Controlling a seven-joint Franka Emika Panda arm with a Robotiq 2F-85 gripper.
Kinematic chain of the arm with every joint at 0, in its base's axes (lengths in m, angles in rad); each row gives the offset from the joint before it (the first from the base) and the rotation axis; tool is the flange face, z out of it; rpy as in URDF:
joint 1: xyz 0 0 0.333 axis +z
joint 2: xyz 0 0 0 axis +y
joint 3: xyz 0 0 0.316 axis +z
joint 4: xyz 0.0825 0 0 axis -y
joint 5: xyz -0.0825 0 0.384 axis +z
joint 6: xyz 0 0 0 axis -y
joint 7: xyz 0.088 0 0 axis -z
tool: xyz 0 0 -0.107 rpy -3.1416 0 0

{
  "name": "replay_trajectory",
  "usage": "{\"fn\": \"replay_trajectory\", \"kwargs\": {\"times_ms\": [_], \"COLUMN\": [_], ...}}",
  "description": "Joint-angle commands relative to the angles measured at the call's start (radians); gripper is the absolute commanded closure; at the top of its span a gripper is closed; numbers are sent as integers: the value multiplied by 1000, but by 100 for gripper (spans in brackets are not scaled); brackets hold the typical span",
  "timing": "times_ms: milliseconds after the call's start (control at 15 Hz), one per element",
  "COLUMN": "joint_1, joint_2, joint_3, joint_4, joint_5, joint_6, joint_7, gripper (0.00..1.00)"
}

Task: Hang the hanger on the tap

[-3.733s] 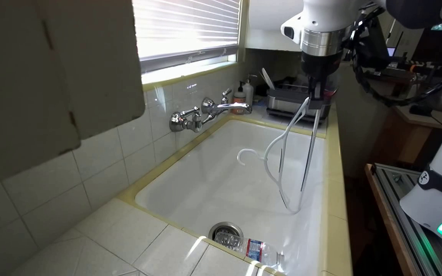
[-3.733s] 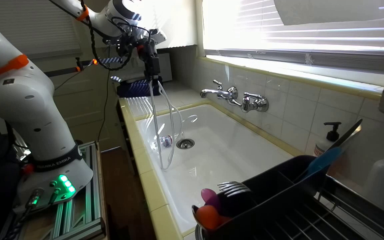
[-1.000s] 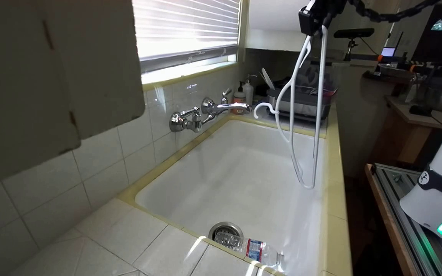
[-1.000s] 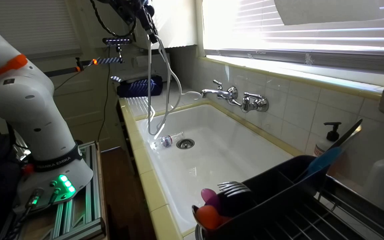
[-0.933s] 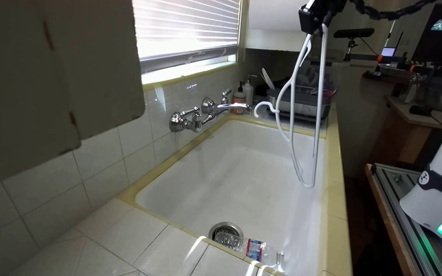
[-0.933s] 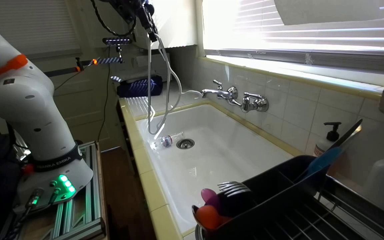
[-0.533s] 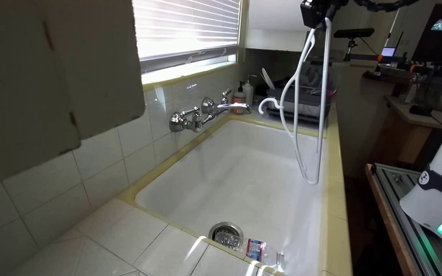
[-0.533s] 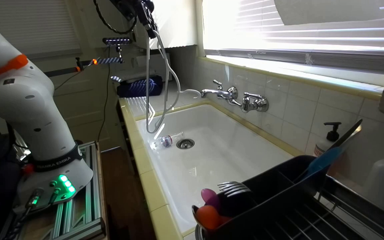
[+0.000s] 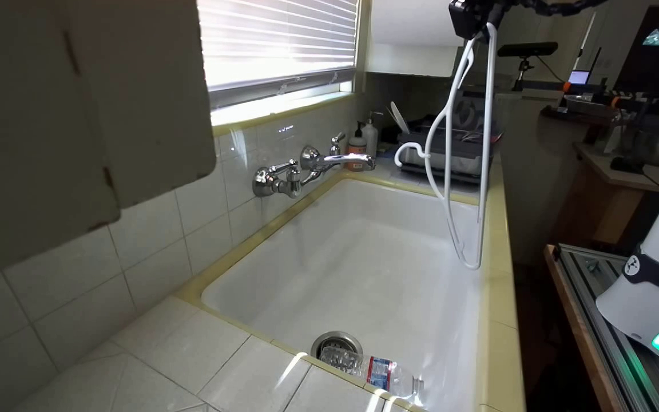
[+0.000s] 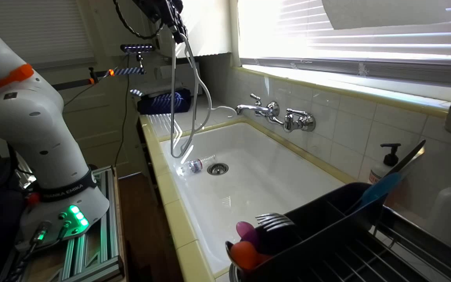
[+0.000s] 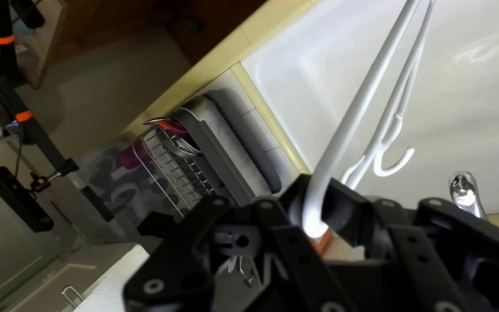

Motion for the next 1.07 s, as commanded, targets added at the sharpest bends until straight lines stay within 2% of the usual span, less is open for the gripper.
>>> {"fn": "replay_trajectory", "kwargs": {"times_ms": [0,1000], "joint_1": [11,47], "joint_2": [43,201], "joint_3": [-2,-9], "joint_4": [44,176], "joint_5": [-42,-118], "joint_6": [-34,-33], "joint_7": [7,10], "gripper": [98,98]}}
